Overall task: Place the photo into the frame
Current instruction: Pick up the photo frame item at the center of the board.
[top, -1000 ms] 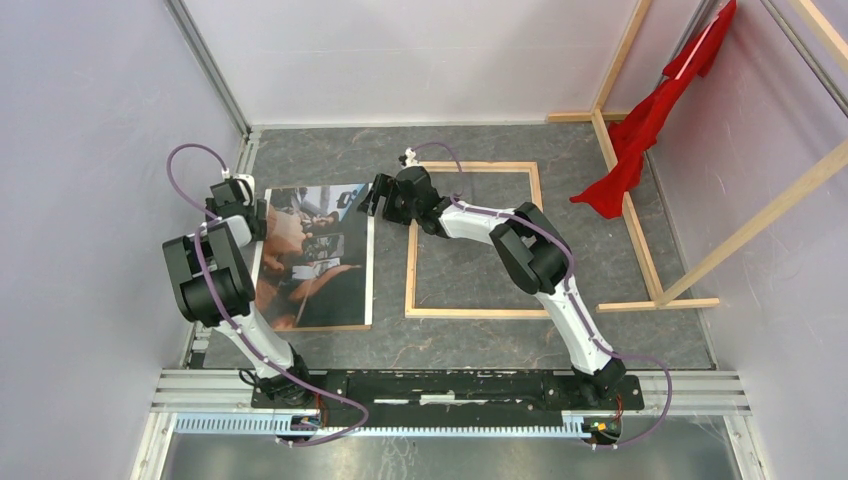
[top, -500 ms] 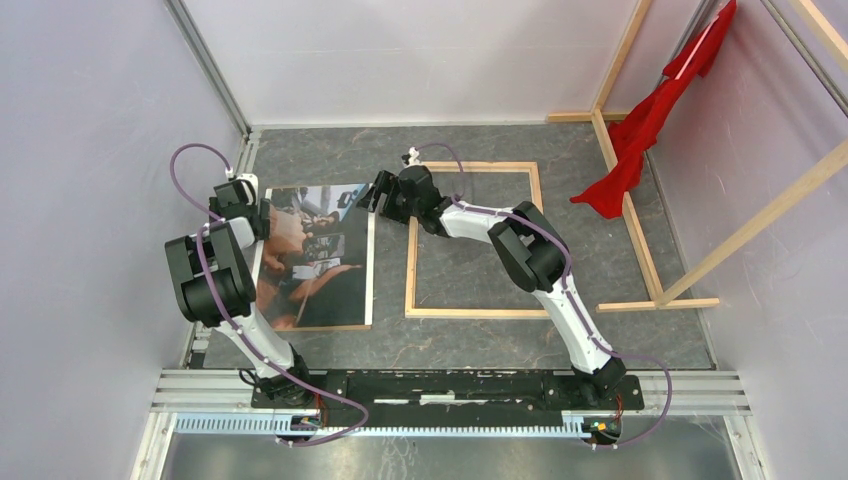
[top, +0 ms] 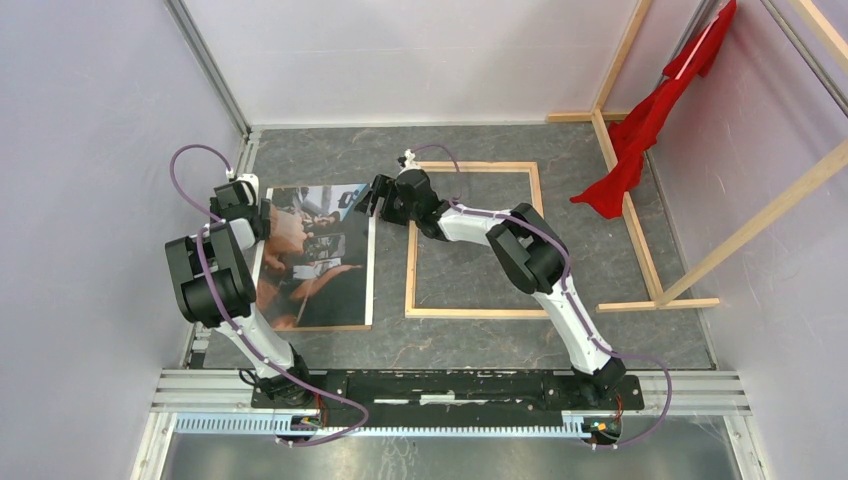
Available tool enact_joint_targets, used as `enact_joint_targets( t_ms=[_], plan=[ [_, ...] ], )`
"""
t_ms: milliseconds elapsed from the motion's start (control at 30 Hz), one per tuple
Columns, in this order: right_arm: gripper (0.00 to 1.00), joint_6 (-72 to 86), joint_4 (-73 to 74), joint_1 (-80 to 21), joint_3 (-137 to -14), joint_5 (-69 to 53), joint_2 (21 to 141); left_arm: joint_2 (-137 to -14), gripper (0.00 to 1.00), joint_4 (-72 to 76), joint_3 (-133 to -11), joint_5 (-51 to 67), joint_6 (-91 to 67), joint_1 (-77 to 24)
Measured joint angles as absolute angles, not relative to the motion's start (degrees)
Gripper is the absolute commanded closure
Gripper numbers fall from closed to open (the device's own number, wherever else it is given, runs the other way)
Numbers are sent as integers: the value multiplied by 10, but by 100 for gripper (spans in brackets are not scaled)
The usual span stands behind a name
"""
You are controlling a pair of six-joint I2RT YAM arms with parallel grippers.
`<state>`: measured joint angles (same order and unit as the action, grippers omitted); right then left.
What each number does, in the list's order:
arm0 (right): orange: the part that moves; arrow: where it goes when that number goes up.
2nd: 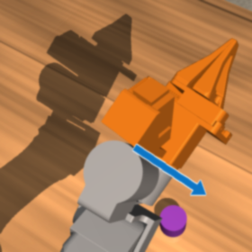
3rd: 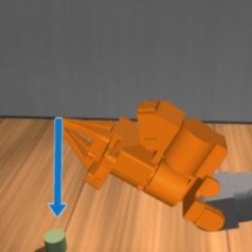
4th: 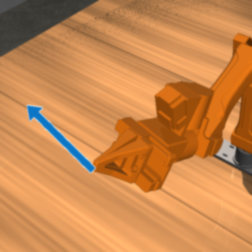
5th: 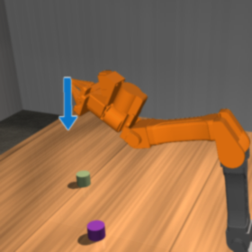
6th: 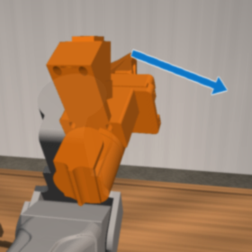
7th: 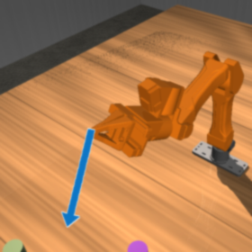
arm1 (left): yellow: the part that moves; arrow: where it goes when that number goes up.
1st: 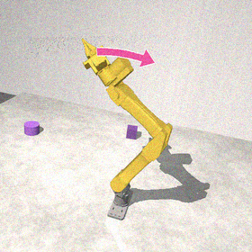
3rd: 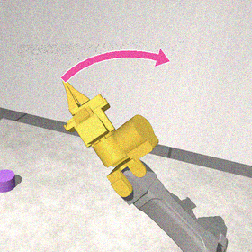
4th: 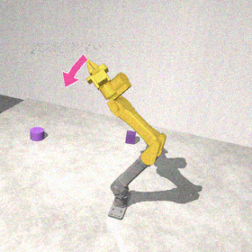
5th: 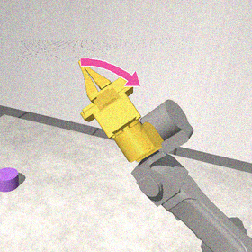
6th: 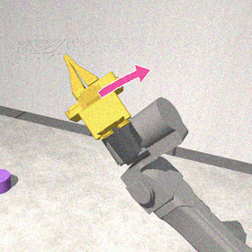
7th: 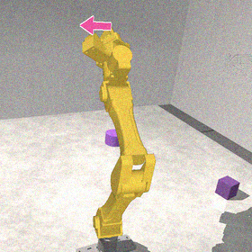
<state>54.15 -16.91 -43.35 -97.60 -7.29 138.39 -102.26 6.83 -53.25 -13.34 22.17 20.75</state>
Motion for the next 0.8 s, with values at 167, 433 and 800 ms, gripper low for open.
enact_joint_targets(
  t_ms=[167, 433, 800],
  plan=[
    [15, 507, -139, -447, -983, -57, 1377, -1021, 7, 73, -529, -134, 222, 207],
    [15, 452, -88, -465, -992, -31, 1366, -1021, 8, 76, -528, -134, 222, 207],
    [16, 391, -52, -475, -1028, -19, 1366, -1021, 8, 79, -525, -134, 222, 207]
  ],
)
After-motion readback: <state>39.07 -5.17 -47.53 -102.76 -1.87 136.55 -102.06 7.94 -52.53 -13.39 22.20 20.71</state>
